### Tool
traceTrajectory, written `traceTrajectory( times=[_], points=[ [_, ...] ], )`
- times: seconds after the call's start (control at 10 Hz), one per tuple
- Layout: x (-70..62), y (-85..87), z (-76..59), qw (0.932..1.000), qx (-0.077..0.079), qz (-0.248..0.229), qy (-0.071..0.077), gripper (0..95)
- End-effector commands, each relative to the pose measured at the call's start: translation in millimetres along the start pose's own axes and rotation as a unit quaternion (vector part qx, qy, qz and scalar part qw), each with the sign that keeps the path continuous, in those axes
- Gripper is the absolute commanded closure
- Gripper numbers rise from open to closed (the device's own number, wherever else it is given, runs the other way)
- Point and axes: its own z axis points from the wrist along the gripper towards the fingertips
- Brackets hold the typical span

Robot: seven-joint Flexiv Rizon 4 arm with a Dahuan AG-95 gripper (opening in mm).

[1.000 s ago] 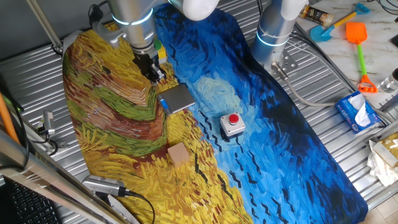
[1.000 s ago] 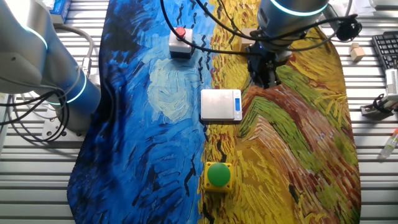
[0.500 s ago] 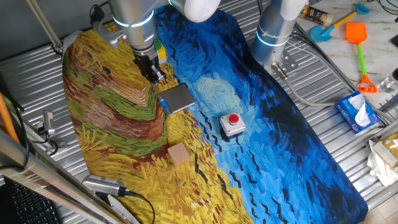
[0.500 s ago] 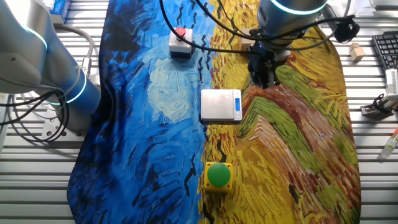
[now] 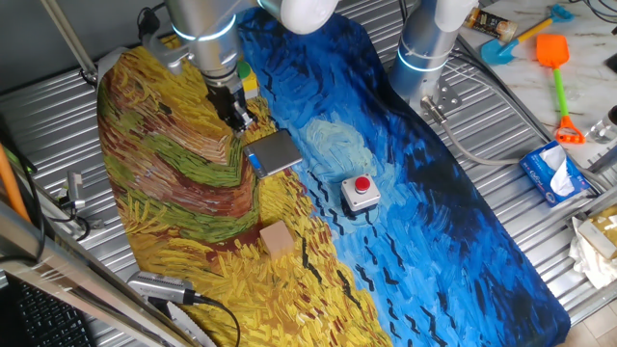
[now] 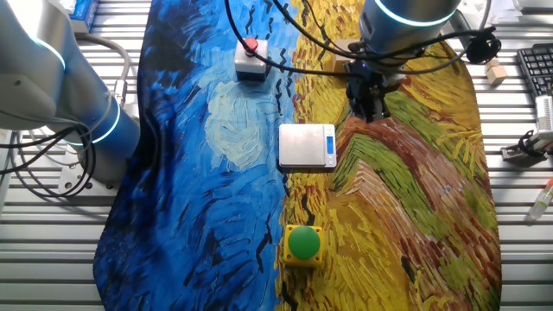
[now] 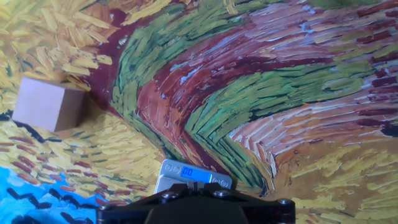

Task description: Place the block on the scale

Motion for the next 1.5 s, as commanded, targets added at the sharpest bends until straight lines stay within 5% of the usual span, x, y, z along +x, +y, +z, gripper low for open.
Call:
traceTrajectory(
  times=[0.1,0.4,0.8,1.0,1.1,1.5],
  points=[
    [0.1,0.7,-0.2,1.0,-0.001,0.002,0.0,95.0],
    [-4.5,4.7,-2.3,0.9999,-0.009,0.006,0.001,95.0],
    [-34.5,21.9,-13.9,0.9986,-0.042,0.031,-0.002,95.0],
    [-40.9,24.1,-15.1,0.9989,-0.032,0.034,0.002,95.0],
    [-38.6,23.3,-14.7,0.9994,-0.014,0.031,-0.003,95.0],
    [-37.5,22.8,-14.2,0.9981,-0.019,0.058,-0.009,95.0]
  ],
)
